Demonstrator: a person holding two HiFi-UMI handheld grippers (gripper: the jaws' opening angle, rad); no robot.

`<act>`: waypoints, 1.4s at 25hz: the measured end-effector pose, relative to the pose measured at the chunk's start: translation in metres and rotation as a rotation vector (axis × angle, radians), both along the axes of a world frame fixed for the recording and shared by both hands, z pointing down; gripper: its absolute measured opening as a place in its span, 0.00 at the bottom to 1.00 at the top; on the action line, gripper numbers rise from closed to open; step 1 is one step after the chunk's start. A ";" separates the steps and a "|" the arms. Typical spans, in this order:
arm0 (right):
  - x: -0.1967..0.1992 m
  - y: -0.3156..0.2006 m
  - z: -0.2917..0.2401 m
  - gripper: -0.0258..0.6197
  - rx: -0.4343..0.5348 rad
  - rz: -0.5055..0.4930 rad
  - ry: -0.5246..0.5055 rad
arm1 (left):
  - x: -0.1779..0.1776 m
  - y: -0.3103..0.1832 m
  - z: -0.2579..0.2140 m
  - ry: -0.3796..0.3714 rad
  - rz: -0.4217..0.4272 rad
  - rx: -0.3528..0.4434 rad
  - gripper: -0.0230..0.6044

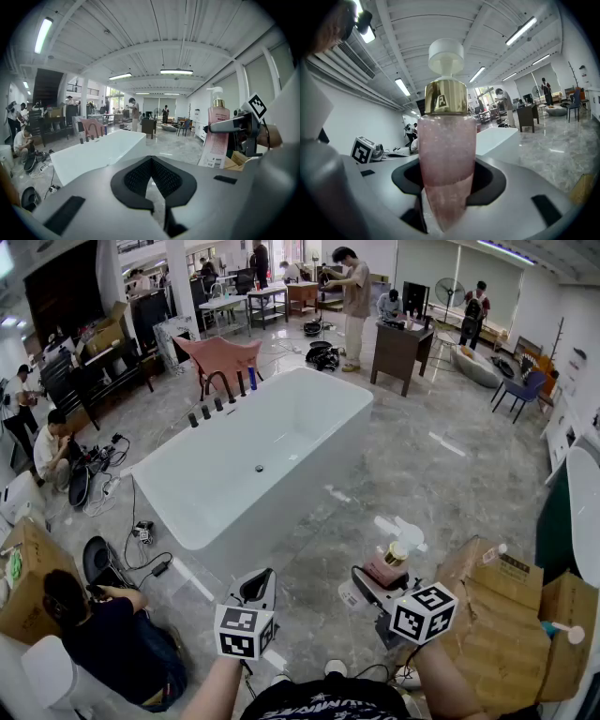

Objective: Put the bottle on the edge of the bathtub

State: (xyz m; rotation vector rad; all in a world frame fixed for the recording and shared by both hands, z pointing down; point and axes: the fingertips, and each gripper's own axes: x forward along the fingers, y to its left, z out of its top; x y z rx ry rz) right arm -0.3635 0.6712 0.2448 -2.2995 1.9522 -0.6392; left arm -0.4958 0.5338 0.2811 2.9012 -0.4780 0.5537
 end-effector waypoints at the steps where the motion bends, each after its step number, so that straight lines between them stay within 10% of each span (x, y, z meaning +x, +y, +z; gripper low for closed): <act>1: 0.000 -0.001 0.000 0.39 0.000 0.000 0.002 | 0.000 0.000 0.001 -0.001 0.000 -0.003 0.06; 21: 0.096 0.011 0.040 0.39 -0.033 0.020 -0.037 | 0.092 0.016 0.031 -0.027 0.029 -0.018 0.06; 35: 0.282 -0.189 0.088 0.39 -0.061 0.091 -0.050 | 0.284 -0.232 0.068 0.021 0.059 -0.012 0.06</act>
